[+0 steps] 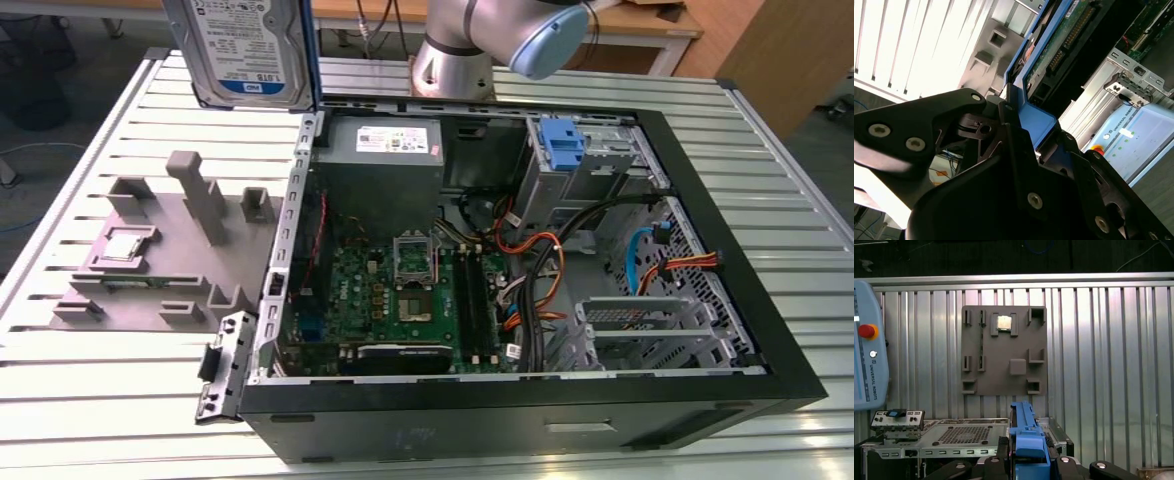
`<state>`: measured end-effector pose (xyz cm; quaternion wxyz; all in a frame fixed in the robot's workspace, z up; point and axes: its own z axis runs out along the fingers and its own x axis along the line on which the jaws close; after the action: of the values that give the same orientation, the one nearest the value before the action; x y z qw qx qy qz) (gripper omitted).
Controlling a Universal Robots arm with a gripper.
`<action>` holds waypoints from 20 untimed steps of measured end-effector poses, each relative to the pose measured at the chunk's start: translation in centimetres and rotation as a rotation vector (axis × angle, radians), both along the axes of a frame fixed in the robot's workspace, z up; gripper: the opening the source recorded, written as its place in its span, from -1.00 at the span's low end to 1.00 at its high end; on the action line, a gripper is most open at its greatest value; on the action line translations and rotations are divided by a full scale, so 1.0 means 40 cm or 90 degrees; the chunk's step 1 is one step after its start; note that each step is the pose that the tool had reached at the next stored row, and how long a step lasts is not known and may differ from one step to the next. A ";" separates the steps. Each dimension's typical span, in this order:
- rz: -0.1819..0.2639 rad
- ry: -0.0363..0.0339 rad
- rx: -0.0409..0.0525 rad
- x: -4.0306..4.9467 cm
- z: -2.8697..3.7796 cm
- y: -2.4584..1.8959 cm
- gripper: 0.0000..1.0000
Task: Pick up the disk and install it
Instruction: 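Pick up the disk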
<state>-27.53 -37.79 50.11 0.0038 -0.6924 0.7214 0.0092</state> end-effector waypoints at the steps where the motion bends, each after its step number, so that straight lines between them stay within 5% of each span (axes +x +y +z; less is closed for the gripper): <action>1: 0.000 0.0000 0.0000 0.000 0.000 0.000 -0.26; 20: 0.000 0.0001 -0.0001 0.004 0.000 0.000 -0.26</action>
<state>-27.38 -37.78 50.12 0.0037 -0.6924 0.7214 0.0092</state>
